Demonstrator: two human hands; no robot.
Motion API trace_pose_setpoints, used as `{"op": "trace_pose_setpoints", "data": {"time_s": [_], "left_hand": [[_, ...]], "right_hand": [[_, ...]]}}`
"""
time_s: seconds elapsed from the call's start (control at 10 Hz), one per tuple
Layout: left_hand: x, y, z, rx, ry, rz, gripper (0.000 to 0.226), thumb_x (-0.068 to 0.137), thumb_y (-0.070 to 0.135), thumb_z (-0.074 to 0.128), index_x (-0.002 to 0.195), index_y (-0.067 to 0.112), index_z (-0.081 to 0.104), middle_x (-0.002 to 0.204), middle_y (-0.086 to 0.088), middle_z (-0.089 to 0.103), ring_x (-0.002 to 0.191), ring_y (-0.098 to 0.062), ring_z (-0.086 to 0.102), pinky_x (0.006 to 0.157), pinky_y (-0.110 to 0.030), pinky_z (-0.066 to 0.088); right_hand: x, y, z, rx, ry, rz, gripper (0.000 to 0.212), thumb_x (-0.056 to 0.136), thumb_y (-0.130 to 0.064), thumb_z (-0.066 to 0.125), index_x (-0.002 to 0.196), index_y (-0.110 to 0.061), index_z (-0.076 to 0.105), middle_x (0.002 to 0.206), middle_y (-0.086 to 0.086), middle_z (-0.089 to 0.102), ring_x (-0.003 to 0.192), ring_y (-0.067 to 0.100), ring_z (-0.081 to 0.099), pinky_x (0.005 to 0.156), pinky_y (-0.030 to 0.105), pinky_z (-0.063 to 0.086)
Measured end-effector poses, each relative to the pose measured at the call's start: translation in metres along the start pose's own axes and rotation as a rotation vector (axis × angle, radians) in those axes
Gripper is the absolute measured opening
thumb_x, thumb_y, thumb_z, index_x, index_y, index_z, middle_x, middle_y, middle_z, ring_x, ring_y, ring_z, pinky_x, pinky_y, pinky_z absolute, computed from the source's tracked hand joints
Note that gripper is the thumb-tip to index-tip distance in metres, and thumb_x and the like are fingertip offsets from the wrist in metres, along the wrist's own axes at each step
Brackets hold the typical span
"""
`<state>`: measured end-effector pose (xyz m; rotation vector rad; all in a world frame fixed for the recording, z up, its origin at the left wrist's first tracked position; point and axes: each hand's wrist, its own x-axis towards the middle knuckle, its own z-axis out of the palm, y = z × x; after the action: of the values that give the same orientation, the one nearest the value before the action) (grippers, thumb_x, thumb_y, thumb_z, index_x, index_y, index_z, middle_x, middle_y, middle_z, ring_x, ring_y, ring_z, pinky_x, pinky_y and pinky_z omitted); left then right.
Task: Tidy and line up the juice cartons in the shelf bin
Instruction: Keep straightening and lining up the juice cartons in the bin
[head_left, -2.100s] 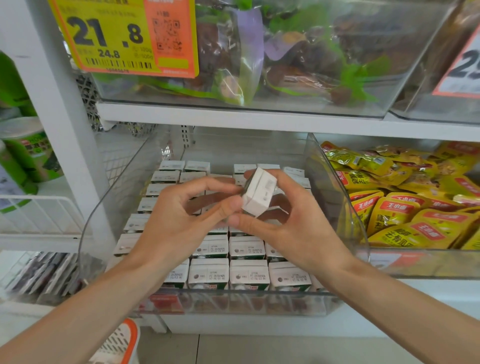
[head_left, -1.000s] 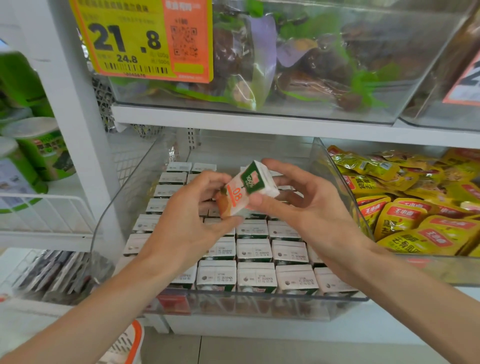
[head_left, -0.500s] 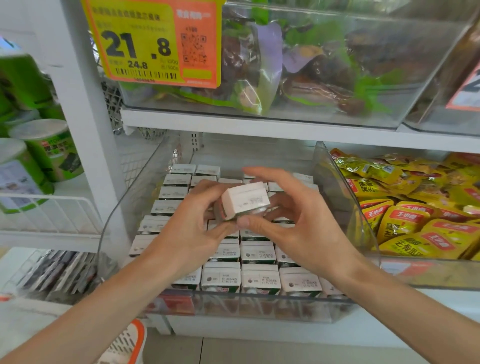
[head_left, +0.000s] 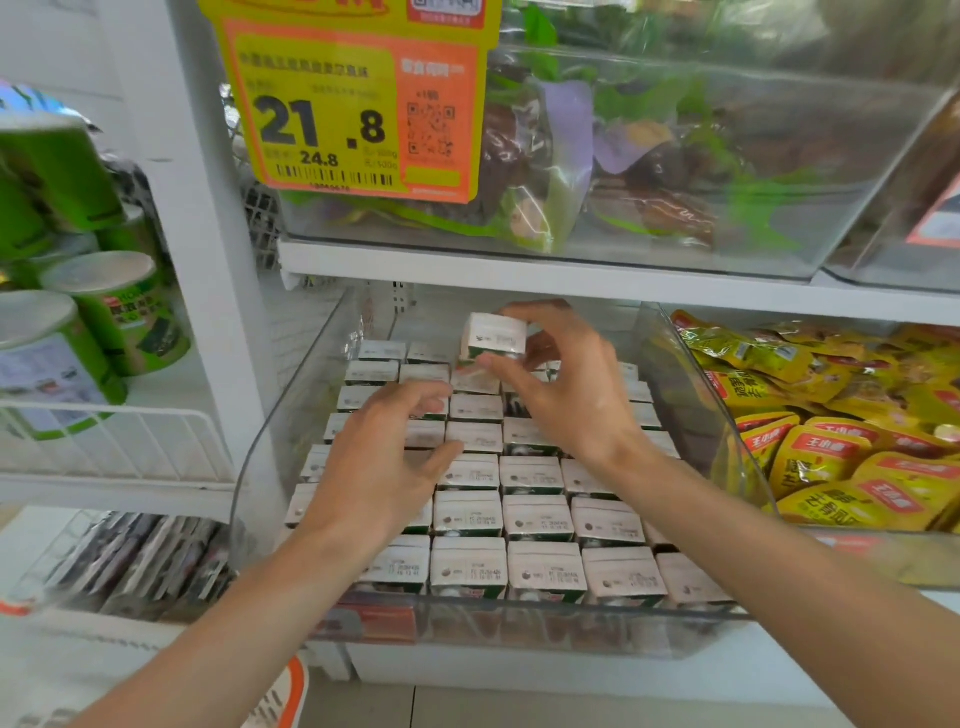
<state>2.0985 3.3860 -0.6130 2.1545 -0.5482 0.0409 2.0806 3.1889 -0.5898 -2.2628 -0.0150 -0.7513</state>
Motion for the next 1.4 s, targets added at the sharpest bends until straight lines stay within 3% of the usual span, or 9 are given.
{"op": "trace_pose_setpoints", "data": {"time_s": [0.1,0.2,0.3,0.4,0.6,0.8,1.0,1.2,1.4], "left_hand": [[-0.002,-0.003,-0.003,0.034,-0.059,0.030,0.033,0.093,0.029,0.077,0.125,0.034,0.069,0.123,0.019,0.065,0.123,-0.001,0.057,0.109,-0.021,0.040],[-0.002,-0.004,-0.003,0.049,-0.089,0.043,0.020,0.096,0.030,0.073,0.116,0.033,0.072,0.123,0.017,0.064,0.126,-0.004,0.054,0.112,-0.027,0.041],[-0.002,-0.003,-0.003,0.038,-0.096,0.039,0.012,0.097,0.028,0.073,0.108,0.031,0.075,0.119,0.015,0.064,0.123,-0.006,0.055,0.110,-0.031,0.043],[-0.002,-0.002,-0.004,0.023,-0.087,0.035,0.010,0.097,0.027,0.073,0.106,0.031,0.075,0.117,0.014,0.064,0.122,-0.007,0.056,0.109,-0.032,0.044],[-0.003,-0.002,-0.004,0.015,-0.068,0.035,0.011,0.096,0.026,0.073,0.105,0.031,0.076,0.115,0.016,0.064,0.121,-0.007,0.056,0.108,-0.035,0.045],[-0.003,-0.002,-0.004,0.004,-0.074,0.029,0.011,0.096,0.026,0.073,0.104,0.032,0.076,0.116,0.017,0.064,0.123,-0.007,0.055,0.110,-0.036,0.044],[-0.003,-0.003,-0.004,0.005,-0.087,0.039,0.012,0.096,0.025,0.073,0.104,0.032,0.076,0.116,0.017,0.064,0.123,-0.006,0.054,0.110,-0.030,0.042],[-0.002,-0.004,-0.003,0.000,-0.085,0.042,0.013,0.095,0.026,0.074,0.103,0.035,0.076,0.116,0.020,0.064,0.123,-0.004,0.055,0.112,-0.032,0.042],[-0.002,-0.005,-0.003,0.007,-0.091,0.045,0.013,0.095,0.026,0.074,0.103,0.036,0.075,0.116,0.019,0.064,0.123,-0.005,0.055,0.112,-0.032,0.042]], "right_hand": [[0.015,0.007,0.009,-0.081,-0.011,-0.001,0.042,0.094,-0.041,0.078,0.131,-0.026,0.067,0.125,-0.008,0.069,0.106,0.009,0.065,0.093,0.030,0.055],[0.029,0.011,0.015,-0.101,-0.031,0.020,0.036,0.095,-0.038,0.078,0.128,-0.026,0.068,0.125,-0.010,0.070,0.111,0.009,0.064,0.097,0.032,0.054],[0.038,0.015,0.020,-0.172,-0.073,0.029,0.038,0.094,-0.034,0.080,0.128,-0.022,0.068,0.120,-0.005,0.072,0.103,0.005,0.061,0.095,0.029,0.054],[0.041,0.021,0.024,-0.200,-0.146,0.079,0.042,0.092,-0.034,0.081,0.129,-0.024,0.065,0.113,-0.002,0.072,0.099,0.011,0.065,0.090,0.028,0.054],[0.041,0.030,0.030,-0.257,-0.226,0.066,0.012,0.098,-0.027,0.075,0.103,-0.016,0.077,0.108,0.002,0.069,0.099,0.020,0.067,0.093,0.040,0.056],[0.046,0.033,0.012,-0.312,-0.324,0.119,0.023,0.103,-0.013,0.066,0.118,-0.026,0.077,0.120,-0.009,0.070,0.120,0.016,0.062,0.107,0.032,0.048],[0.056,0.038,-0.015,-0.542,-0.396,0.110,0.030,0.099,-0.024,0.074,0.128,-0.017,0.073,0.127,0.003,0.073,0.119,0.022,0.067,0.105,0.036,0.052],[0.063,0.040,-0.015,-0.684,-0.473,0.058,0.037,0.096,-0.038,0.075,0.129,-0.023,0.073,0.129,0.005,0.072,0.121,0.031,0.063,0.105,0.042,0.050],[0.059,0.045,-0.012,-0.625,-0.452,0.033,0.031,0.096,-0.025,0.077,0.126,-0.017,0.074,0.126,0.004,0.071,0.120,0.026,0.059,0.098,0.031,0.043]]}}
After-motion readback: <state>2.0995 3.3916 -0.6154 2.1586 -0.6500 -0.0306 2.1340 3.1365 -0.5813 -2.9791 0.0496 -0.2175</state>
